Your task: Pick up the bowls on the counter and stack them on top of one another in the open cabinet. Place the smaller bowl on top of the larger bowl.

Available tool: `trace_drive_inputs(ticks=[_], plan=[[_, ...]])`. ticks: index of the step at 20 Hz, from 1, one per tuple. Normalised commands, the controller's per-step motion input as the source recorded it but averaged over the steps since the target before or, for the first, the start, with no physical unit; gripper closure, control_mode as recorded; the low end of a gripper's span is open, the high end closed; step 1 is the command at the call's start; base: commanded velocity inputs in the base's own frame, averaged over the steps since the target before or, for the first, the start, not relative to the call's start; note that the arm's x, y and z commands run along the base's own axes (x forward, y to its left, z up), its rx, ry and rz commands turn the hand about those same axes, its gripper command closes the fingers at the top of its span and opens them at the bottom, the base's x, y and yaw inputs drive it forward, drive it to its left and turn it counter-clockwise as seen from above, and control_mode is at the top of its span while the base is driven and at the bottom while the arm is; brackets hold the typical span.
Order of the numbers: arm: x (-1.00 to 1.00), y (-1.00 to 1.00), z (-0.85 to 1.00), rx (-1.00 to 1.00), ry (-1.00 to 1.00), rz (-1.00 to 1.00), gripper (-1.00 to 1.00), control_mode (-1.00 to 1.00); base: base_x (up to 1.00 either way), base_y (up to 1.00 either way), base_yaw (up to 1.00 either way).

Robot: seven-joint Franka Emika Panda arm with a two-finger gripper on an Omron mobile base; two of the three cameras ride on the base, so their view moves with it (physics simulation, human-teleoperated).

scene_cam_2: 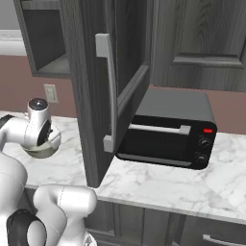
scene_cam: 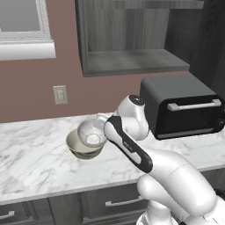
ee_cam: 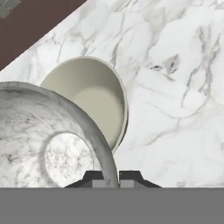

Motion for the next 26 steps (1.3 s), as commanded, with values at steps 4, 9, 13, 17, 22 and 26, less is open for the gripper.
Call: trace_drive_inputs(ticks=[4, 9, 13, 17, 22, 26], plan=[[0.0, 0.11, -0.23, 0.0, 0.0, 0.01, 1.0, -1.0, 0.0, 0.0, 0.0], [0.0, 0.08, -0.2, 0.0, 0.0, 0.01, 1.0, -1.0, 0.0, 0.0, 0.0], [0.03, 0.02, -0.11, 0.0, 0.0, 0.0, 1.0, -1.0, 0.0, 0.0, 0.0], [0.09, 0.0, 0.0, 0.0, 0.0, 0.0, 1.0, -1.0, 0.0, 0.0, 0.0], [0.16, 0.0, 0.0, 0.0, 0.0, 0.0, 1.0, -1.0, 0.0, 0.0, 0.0], [0.19, 0.01, 0.0, 0.0, 0.03, 0.0, 1.0, -1.0, 0.0, 0.0, 0.0]])
